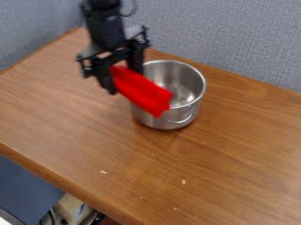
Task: Put the red object in the metal pot
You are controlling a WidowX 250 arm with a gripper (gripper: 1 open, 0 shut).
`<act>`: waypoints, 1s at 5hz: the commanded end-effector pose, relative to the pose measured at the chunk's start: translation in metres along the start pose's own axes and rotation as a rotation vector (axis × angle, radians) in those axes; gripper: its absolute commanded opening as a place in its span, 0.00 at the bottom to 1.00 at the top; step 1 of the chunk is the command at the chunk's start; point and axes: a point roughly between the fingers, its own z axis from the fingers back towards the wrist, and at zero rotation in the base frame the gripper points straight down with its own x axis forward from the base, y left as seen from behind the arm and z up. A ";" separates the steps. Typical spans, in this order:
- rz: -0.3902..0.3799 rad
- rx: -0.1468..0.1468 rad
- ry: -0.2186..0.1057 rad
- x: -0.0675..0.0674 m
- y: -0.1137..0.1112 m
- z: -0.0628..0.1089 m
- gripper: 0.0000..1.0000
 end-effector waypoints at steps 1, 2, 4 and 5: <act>0.044 -0.069 -0.006 0.015 -0.030 0.008 0.00; 0.054 -0.080 -0.001 0.017 -0.034 0.012 0.00; 0.057 -0.103 -0.035 0.020 -0.039 0.010 0.00; 0.060 -0.112 -0.051 0.022 -0.041 0.008 0.00</act>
